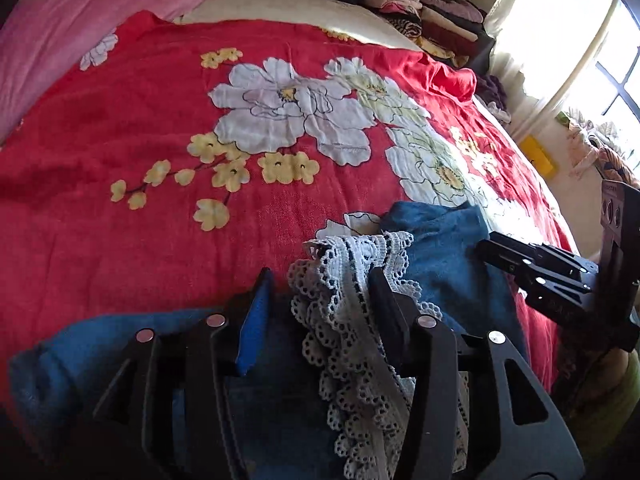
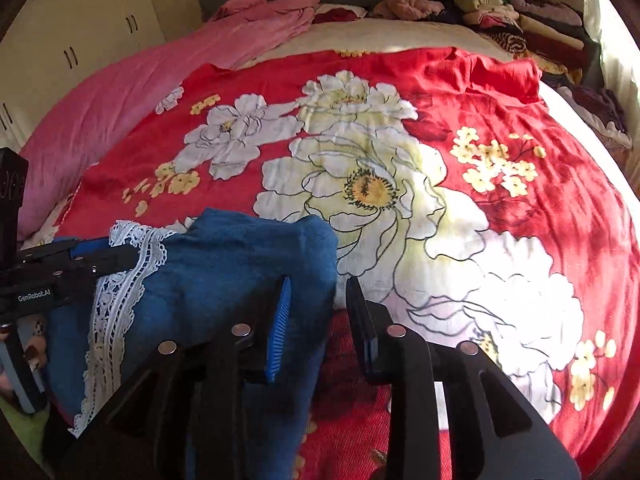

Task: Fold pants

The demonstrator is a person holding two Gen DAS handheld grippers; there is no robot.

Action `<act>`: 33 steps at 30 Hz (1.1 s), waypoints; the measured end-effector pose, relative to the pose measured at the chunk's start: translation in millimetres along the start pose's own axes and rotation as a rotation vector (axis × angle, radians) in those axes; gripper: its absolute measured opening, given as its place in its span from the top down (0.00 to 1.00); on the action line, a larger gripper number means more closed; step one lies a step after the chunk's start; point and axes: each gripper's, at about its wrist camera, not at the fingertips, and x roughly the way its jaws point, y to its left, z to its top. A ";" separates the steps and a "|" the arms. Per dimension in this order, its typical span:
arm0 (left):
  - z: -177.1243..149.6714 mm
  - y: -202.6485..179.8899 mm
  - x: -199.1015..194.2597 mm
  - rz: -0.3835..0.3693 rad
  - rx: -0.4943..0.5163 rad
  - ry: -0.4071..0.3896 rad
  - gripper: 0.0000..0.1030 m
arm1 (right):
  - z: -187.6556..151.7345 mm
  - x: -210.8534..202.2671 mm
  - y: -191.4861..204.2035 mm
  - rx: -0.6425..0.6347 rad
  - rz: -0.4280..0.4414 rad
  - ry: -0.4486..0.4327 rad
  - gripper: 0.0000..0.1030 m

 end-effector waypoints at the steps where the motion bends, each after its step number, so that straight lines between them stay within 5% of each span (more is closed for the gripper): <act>1: -4.4 -2.6 -10.8 0.009 0.019 -0.014 0.61 | -3.9 -14.7 0.9 -0.006 0.003 -0.029 0.67; 3: -18.5 -11.2 -32.7 0.005 0.073 -0.032 0.61 | -14.8 -42.0 2.4 -0.021 0.020 -0.067 0.58; 8: -76.5 -53.0 -71.9 -0.060 0.279 -0.018 0.68 | -56.5 -84.0 17.6 -0.075 0.104 -0.070 0.55; 16: -128.4 -100.1 -66.6 -0.106 0.460 0.022 0.68 | -86.3 -100.7 20.6 -0.014 0.147 -0.050 0.55; 19: -131.1 -103.8 -52.3 -0.103 0.466 0.059 0.68 | -88.7 -105.2 23.2 -0.018 0.147 -0.049 0.55; 21: -131.7 -99.0 -46.9 -0.073 0.457 0.058 0.92 | -91.9 -102.8 25.2 -0.026 0.153 -0.028 0.53; 23: -128.9 -88.0 -52.6 -0.094 0.411 0.064 0.96 | -96.3 -97.9 29.5 -0.038 0.148 0.007 0.53; 28: -133.6 -75.6 -81.9 -0.084 0.422 0.042 0.97 | -97.8 -100.7 53.2 -0.108 0.178 0.001 0.53; 33: -137.4 -61.3 -86.3 -0.066 0.377 0.061 0.95 | -106.8 -77.5 61.9 -0.145 0.154 0.109 0.55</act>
